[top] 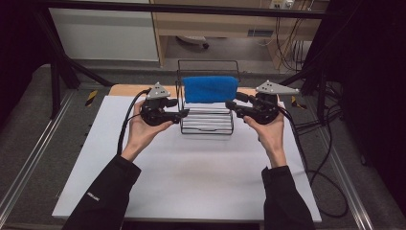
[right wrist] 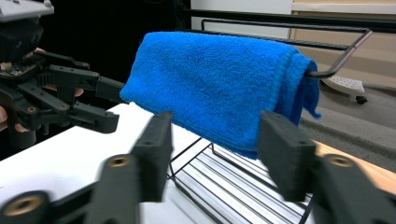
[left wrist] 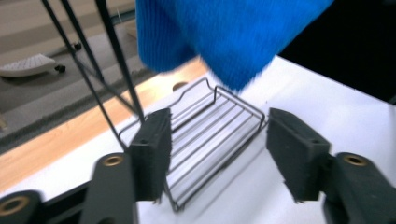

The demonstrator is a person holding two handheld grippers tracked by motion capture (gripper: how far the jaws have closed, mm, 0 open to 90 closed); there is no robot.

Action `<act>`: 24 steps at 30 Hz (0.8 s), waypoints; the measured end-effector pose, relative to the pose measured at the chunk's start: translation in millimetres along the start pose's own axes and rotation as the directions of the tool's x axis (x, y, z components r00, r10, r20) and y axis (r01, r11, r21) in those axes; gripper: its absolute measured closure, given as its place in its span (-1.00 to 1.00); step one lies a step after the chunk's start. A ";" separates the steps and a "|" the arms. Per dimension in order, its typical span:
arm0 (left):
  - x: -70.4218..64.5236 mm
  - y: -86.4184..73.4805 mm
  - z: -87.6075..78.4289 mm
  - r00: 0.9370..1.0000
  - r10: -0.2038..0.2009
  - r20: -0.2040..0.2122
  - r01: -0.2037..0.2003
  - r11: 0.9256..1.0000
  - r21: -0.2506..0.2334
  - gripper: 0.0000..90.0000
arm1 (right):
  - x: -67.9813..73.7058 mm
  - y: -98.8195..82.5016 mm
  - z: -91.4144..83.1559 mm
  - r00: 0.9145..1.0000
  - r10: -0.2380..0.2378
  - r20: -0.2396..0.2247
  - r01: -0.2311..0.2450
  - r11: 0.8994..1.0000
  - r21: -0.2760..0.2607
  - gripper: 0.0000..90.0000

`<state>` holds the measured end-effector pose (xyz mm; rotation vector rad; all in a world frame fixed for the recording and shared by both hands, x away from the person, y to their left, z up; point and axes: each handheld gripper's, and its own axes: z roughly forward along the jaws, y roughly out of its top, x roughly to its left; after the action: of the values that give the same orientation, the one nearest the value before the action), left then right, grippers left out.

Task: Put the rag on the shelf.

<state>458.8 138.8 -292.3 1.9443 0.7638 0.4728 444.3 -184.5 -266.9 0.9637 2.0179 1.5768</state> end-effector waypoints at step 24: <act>8.9 -101.5 -37.8 0.995 -0.079 -0.058 0.084 0.993 0.084 -0.86 | -5.2 -72.2 -20.9 0.999 0.046 0.013 -0.048 0.987 0.154 -0.91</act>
<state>410.5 204.1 -364.5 1.9782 0.9085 0.4520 414.1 -211.4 -330.5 1.0808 2.1511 1.4532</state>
